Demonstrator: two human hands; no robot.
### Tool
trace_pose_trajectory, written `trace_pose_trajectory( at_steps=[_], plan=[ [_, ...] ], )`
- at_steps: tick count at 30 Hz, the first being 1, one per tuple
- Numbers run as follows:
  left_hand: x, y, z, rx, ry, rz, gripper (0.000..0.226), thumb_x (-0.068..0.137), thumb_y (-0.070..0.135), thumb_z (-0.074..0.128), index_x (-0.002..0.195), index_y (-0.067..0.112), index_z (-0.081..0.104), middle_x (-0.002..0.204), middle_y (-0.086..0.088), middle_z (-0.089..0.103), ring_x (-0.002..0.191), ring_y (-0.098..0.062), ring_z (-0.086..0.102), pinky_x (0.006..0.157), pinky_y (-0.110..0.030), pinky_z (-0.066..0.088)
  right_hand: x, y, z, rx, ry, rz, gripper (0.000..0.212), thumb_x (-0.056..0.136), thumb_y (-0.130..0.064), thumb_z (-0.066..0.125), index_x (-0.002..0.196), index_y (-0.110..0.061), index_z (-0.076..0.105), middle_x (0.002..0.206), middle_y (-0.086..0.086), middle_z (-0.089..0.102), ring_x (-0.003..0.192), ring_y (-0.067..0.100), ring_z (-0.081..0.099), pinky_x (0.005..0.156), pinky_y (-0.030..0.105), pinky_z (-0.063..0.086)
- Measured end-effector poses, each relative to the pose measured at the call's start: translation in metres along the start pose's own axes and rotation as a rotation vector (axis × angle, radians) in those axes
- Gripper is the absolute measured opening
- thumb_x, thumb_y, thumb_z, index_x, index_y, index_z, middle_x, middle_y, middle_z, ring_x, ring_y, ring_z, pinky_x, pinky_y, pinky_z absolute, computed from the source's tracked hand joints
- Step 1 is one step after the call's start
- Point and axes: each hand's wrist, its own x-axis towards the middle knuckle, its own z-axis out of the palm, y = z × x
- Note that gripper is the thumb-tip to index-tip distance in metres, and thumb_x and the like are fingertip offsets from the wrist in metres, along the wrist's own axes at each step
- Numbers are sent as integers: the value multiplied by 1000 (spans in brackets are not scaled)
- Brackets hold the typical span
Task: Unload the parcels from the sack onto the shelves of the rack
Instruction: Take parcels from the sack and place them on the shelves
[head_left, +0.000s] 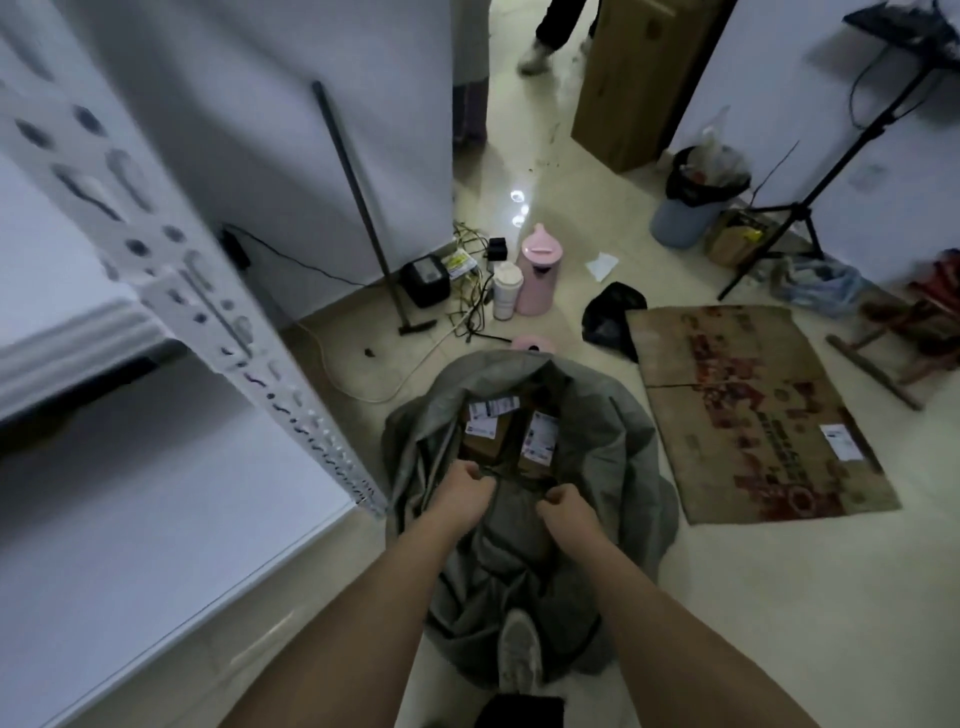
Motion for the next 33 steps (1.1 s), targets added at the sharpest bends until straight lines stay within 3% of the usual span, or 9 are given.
trace_pose_trajectory(
  at_steps=[3,7,9,13,16,25,33],
  plan=[
    [72,-25,29,-3,27,24,51,96,22,50,143,11,34,137,-12,48,120,-28,51,100,-33,43,78,18,22,-12,9,-17,50,96,-27,52,140,-10,36,137,12,48,117,28,52,86,29,43],
    [162,-65,68,-95,73,39,52,95,20,50,144,12,33,130,-10,52,96,-19,57,77,-27,44,173,41,55,-53,48,-44,60,93,-27,55,144,-10,29,140,15,42,121,32,49,101,41,44],
    [203,-86,85,-103,90,50,50,96,18,49,143,11,33,133,-9,51,98,-17,52,74,-25,41,216,50,72,-108,54,-72,68,93,-29,53,149,-9,19,146,17,32,128,35,42,107,42,38],
    [268,-121,109,-99,69,76,55,94,19,52,144,11,31,137,-10,48,119,-25,50,91,-25,38,293,63,101,-208,101,-138,77,93,-31,55,152,-11,9,153,18,18,136,37,30,109,40,32],
    [304,-140,122,-94,69,106,57,91,19,55,143,10,33,138,-12,49,124,-26,49,104,-30,38,336,72,117,-287,203,-189,82,91,-33,59,152,-10,8,154,18,16,139,36,24,110,40,30],
    [347,-158,139,-192,96,160,53,92,20,55,141,10,36,129,-8,56,118,-21,53,92,-22,35,390,92,129,-200,401,-77,109,78,-61,66,153,-17,0,156,16,10,137,40,27,108,48,29],
    [348,-165,131,-118,92,180,57,89,25,58,140,12,38,132,-8,55,122,-22,52,106,-31,38,396,91,131,19,391,-63,106,76,-47,73,152,-18,5,151,21,24,133,42,35,105,46,36]
  ],
)
